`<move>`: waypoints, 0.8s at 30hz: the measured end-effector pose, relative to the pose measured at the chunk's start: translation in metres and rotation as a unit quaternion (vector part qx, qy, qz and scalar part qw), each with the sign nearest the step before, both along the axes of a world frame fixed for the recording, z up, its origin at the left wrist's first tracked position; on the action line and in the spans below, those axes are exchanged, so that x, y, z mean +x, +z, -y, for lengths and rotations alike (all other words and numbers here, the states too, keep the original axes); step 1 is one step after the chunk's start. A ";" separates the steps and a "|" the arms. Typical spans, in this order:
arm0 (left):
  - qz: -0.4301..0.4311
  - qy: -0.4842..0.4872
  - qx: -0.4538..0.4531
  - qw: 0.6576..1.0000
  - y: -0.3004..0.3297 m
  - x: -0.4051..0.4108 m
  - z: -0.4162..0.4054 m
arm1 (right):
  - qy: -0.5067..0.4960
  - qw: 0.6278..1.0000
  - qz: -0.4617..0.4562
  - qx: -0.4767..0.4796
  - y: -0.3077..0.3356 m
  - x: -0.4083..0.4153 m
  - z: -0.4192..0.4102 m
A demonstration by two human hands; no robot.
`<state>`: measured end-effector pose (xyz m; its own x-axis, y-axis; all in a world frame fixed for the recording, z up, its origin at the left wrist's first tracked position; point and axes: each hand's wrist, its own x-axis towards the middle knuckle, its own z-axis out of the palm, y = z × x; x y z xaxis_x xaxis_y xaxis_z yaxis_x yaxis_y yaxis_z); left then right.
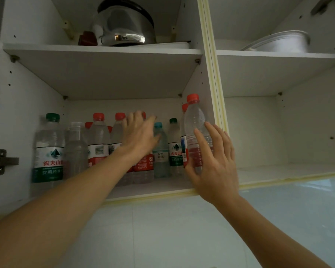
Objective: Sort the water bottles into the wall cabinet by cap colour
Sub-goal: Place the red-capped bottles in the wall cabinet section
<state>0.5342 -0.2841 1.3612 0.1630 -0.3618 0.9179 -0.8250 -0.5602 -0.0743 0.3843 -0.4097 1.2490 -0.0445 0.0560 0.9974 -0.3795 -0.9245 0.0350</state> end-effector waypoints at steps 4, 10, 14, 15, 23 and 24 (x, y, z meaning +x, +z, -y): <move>-0.251 -0.298 -0.061 0.919 0.017 -0.019 0.020 | 0.008 1.000 0.005 0.001 -0.001 0.000 0.001; -0.551 -0.502 -0.106 0.659 0.031 -0.012 0.051 | 0.015 1.000 0.001 0.004 -0.005 0.000 0.001; -0.566 -0.551 -0.084 0.607 0.053 -0.006 0.060 | 0.012 1.000 -0.005 0.008 -0.004 0.000 0.001; -0.565 -0.556 -0.064 0.606 0.058 -0.006 0.060 | 0.013 1.000 -0.004 0.007 -0.003 0.000 0.001; -0.514 -0.551 0.004 0.657 0.062 -0.011 0.070 | 0.014 1.000 0.000 -0.002 0.000 0.000 0.001; -0.508 -0.557 -0.012 0.657 0.062 -0.010 0.070 | 0.012 1.000 -0.001 -0.001 -0.001 0.000 0.001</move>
<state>0.5241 -0.3540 1.4227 0.3429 -0.7632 0.5477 -0.3402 0.4426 0.8297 0.3842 -0.4110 1.2484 -0.0438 0.0573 0.9974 -0.3562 -0.9337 0.0380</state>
